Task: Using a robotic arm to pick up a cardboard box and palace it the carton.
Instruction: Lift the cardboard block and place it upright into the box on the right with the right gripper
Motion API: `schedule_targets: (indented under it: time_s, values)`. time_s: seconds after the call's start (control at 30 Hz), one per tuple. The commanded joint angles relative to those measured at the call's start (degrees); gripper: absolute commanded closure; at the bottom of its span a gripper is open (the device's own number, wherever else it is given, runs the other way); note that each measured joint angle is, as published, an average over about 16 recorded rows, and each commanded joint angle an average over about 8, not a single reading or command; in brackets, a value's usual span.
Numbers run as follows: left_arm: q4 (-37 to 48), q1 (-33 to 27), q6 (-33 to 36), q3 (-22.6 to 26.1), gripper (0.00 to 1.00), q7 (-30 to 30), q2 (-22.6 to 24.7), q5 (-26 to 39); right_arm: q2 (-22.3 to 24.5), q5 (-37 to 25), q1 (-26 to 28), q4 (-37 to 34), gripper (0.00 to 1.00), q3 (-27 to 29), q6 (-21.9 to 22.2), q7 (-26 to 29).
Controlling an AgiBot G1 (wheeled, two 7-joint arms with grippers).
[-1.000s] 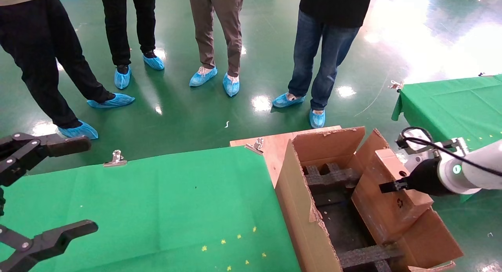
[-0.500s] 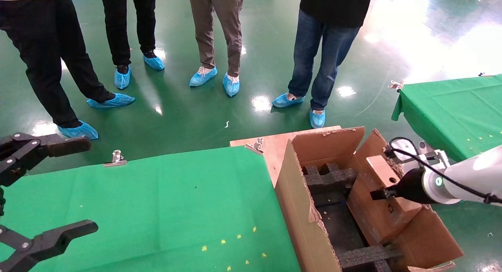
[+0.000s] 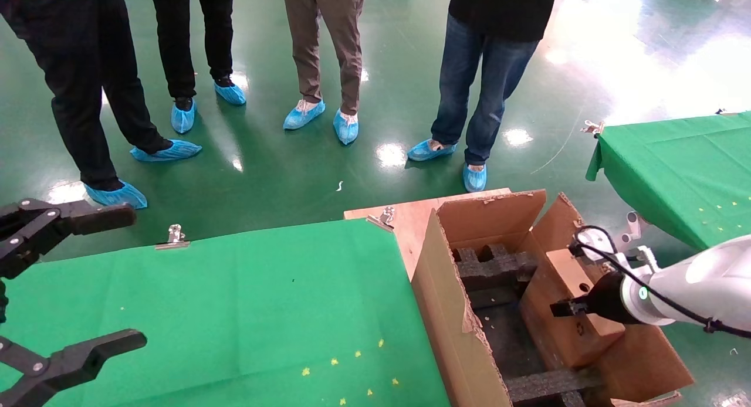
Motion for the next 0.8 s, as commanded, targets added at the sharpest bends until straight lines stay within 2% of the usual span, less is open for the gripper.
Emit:
schedule_targets:
  time_s: [0.03, 0.5, 0.8]
  values:
    - [0.00, 0.00, 0.00, 0.00, 0.00, 0.00, 0.00, 0.00, -0.24, -0.57, -0.62, -0.05, 1.00, -0.25, 0.15, 0.76]
    - [0.00, 0.00, 0.00, 0.00, 0.00, 0.00, 0.00, 0.00, -2.43, -0.49, -3.86, -2.21, 1.00, -1.53, 0.98, 2.48]
    - [0.00, 0.00, 0.00, 0.01, 0.00, 0.00, 0.00, -0.01, -5.77, 2.22, -5.09, -7.88, 1.00, -2.23, 2.51, -1.74]
